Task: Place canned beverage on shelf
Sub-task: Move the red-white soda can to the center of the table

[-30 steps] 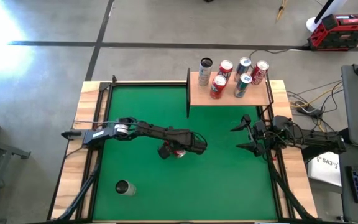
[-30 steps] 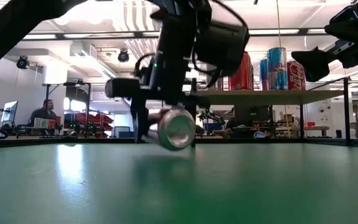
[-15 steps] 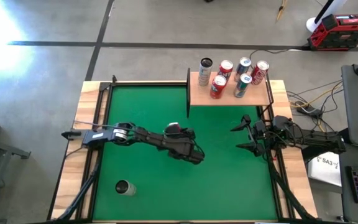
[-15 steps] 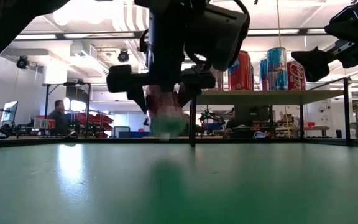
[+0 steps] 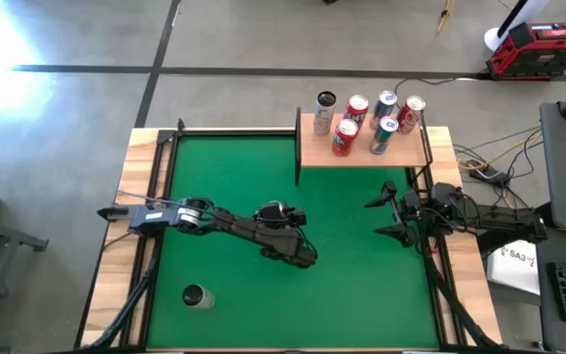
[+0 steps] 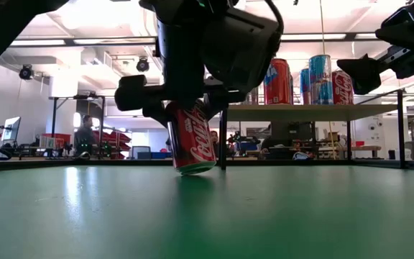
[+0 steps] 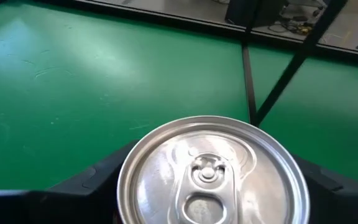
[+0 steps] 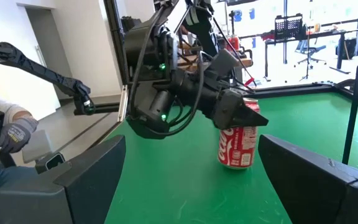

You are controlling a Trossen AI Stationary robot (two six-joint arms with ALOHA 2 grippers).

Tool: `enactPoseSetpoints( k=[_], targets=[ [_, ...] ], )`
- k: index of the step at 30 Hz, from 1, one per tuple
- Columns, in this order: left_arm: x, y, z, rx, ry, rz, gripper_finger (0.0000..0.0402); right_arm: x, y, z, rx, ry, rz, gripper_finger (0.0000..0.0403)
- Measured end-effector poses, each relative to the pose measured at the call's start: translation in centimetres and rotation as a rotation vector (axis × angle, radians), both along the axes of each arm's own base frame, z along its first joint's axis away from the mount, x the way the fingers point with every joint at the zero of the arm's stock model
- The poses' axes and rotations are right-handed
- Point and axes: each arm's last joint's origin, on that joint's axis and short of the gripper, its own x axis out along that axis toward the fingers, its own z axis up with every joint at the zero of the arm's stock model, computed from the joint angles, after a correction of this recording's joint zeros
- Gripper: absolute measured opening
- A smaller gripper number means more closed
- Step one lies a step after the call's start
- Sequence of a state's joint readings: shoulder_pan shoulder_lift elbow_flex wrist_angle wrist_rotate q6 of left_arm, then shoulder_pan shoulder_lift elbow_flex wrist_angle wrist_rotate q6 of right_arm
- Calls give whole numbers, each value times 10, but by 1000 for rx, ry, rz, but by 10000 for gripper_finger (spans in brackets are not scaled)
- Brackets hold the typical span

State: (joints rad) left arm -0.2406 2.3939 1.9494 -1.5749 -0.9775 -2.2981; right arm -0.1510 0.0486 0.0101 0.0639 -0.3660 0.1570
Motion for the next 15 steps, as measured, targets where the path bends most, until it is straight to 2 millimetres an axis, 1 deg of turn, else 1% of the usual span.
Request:
enactPoseSetpoints(
  k=[4, 7, 15],
  targets=[
    [1, -10, 4, -16, -15, -20, 294, 0, 0, 0, 0, 0, 0, 359],
    [3, -15, 9, -18, -23, -43, 298, 0, 0, 0, 0, 0, 0, 359],
    [6, -18, 16, -2, -15, -84, 272, 0, 0, 0, 0, 0, 0, 359]
  ],
)
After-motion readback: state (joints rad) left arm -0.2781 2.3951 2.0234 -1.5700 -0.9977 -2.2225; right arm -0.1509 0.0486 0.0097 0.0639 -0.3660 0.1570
